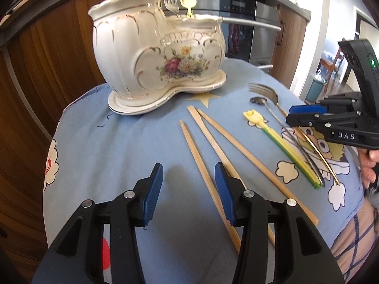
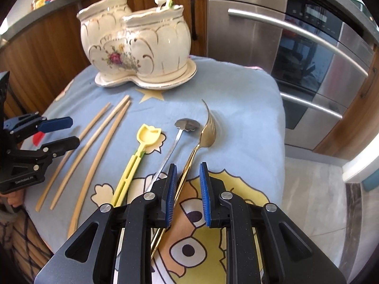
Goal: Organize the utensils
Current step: 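Grasp a third chopstick with left tool while right tool reaches for gold spoon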
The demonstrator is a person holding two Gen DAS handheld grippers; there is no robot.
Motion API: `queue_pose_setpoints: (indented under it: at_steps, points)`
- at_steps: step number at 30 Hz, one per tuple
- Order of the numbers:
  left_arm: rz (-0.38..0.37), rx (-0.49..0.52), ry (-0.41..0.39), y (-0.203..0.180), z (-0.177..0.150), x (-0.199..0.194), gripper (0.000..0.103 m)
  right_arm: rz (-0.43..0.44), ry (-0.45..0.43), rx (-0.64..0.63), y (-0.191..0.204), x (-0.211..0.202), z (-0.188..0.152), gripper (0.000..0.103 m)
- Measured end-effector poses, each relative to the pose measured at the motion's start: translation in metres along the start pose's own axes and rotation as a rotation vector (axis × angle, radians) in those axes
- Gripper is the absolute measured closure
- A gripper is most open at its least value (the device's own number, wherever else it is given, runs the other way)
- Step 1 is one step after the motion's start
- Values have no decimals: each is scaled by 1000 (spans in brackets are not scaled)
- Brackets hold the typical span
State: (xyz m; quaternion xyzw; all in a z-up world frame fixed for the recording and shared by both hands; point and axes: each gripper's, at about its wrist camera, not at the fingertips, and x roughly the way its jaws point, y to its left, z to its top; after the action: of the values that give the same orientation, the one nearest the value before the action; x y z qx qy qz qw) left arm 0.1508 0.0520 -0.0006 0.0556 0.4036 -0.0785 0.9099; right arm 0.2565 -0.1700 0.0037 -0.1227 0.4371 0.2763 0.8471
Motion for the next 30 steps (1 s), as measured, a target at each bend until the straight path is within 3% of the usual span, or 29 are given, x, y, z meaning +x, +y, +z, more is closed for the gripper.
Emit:
queue_pose_setpoints:
  at_steps: [6,10,13,15,22,25,30]
  points:
    - [-5,33,38,-4,2,8,61,13,41,-23,-1,6,6,83]
    - [-22,50,68,-1,5,8,78,32,86,-67,-4,8,12,85]
    - [18,69,98,6,8,7,87,3,127,-112,-9,8,16,86]
    - [41,65,123,17,10,8,88,-10,154,-127,-14,9,19,86]
    - [20,66,253,55,27,15,88,21,266,-134,-26,19,35,86]
    - [-23,53,292,67,31,19,92,37,290,-120,-30,24,41,86]
    - [-36,98,362,67,41,26,92,31,318,-156,-27,28,47,86]
